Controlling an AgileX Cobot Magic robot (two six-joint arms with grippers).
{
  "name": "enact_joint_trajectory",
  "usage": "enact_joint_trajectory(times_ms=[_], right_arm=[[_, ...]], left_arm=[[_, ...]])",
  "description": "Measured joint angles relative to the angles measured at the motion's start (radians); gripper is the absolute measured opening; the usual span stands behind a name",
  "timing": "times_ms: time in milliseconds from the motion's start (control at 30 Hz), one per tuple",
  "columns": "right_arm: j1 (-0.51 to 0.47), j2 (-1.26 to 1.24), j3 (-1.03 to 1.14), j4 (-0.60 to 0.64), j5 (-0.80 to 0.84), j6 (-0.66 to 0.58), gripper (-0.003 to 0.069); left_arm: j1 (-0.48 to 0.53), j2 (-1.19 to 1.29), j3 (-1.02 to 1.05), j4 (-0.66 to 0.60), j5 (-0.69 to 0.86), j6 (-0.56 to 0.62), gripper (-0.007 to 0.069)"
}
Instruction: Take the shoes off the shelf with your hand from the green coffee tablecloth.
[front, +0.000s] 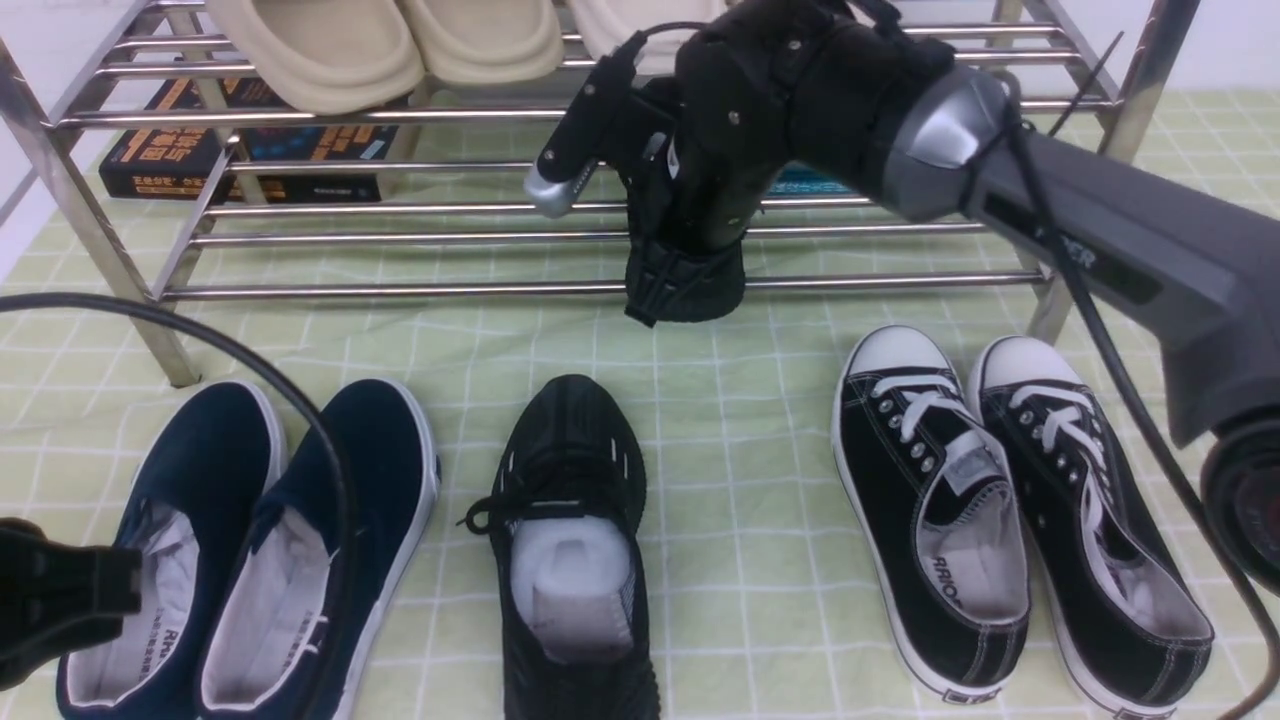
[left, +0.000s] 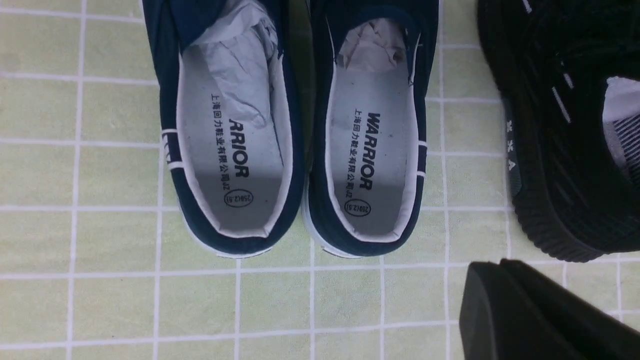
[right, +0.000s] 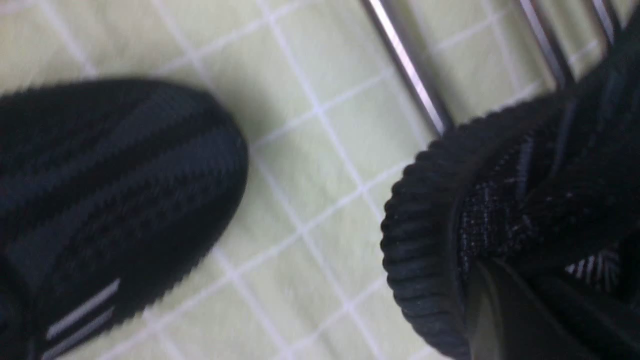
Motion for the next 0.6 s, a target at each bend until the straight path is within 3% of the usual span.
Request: enact_joint_trajectory(times_ms=[200, 600], right_arm=[[0.0, -0.059, 0.0, 0.068, 0.176, -0.003, 0.0027], [0.0, -0.229, 0.003, 0.229, 0.226, 0.033, 0.0027]], left_arm=[[0.0, 0.0, 0.0, 0.0, 0.005, 0.0, 0.0019], [0.0, -0.001, 0.0, 0.001, 0.007, 0.0, 0.0019]])
